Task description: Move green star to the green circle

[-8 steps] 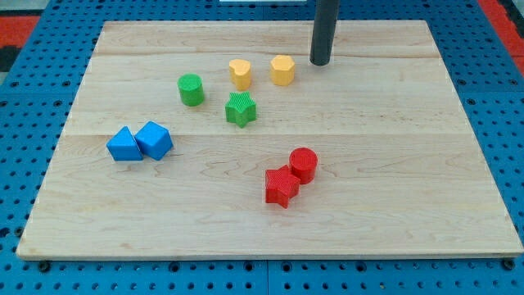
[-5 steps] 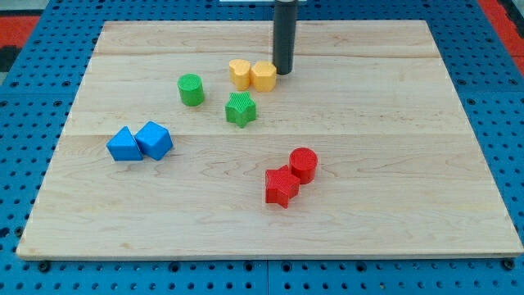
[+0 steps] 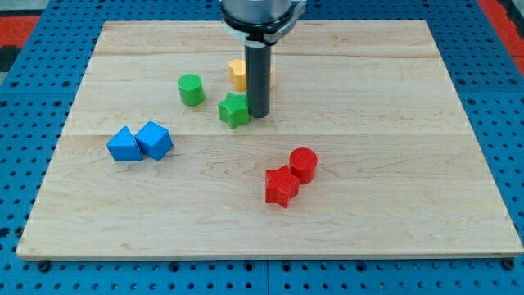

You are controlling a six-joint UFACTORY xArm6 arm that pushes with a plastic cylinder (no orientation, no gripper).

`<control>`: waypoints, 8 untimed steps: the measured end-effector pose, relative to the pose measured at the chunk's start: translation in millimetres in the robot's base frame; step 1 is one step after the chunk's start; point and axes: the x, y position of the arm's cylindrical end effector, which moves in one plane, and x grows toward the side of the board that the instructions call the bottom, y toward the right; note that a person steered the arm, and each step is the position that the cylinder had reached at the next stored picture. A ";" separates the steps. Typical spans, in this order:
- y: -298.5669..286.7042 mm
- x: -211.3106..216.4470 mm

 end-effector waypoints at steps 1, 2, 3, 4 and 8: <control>-24.6 3.2; -41.6 3.2; -45.4 10.9; -45.4 43.9; -67.9 -46.1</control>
